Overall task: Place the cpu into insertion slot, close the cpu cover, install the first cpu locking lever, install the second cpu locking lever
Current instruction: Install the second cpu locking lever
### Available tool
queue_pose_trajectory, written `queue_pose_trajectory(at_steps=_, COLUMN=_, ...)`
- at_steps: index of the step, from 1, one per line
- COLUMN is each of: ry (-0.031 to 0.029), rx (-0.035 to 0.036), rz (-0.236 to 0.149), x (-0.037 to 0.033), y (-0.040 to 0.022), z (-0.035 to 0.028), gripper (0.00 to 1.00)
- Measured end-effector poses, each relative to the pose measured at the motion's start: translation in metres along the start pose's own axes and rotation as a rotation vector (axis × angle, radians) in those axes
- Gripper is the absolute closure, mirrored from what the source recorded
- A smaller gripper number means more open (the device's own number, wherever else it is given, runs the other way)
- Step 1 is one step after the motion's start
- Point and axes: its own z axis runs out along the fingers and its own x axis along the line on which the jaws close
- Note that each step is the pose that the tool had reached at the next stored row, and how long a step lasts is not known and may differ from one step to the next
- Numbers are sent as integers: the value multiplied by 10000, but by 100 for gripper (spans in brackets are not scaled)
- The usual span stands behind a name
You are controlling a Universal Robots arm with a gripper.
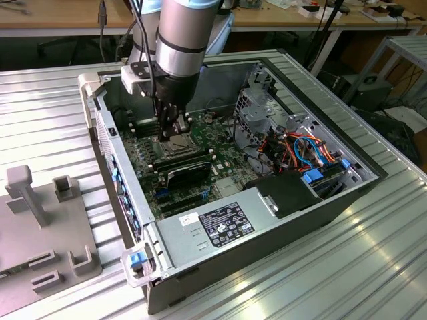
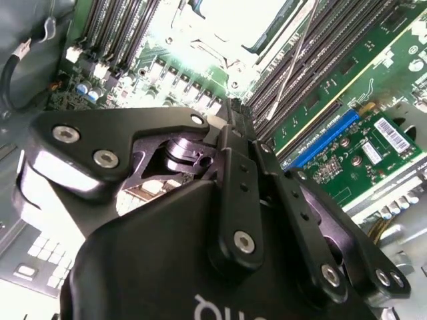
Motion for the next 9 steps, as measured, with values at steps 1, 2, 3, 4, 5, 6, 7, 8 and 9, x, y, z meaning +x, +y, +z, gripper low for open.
queue_pose_trajectory(at_steps=1, ry=-2, rx=0, rz=-1, x=0, y=0, z=0, gripper=89)
queue_pose_trajectory(at_steps=2, ry=-3, rx=-1, rz=-1, x=0, y=0, z=0, gripper=89)
queue_pose_trajectory(at_steps=3, ry=-4, rx=0, rz=-1, x=0, y=0, z=0, gripper=89)
queue_pose_trajectory(at_steps=4, ry=-6, rx=0, rz=-1, x=0, y=0, z=0, gripper=89)
queue_pose_trajectory(at_steps=5, ry=-7, rx=0, rz=-1, x=0, y=0, z=0, gripper=89)
queue_pose_trajectory(at_steps=6, ry=-7, rx=-1, rz=-1, x=0, y=0, z=0, gripper=89)
queue_pose_trajectory(at_steps=7, ry=-8, rx=0, rz=-1, x=0, y=0, z=0, gripper=89)
queue_pose_trajectory(at_steps=8, ry=-10, rx=0, rz=-1, x=0, y=0, z=0, gripper=89)
queue_pose_trajectory(at_steps=9, ry=-10, rx=0, rz=-1, x=0, y=0, z=0, gripper=89)
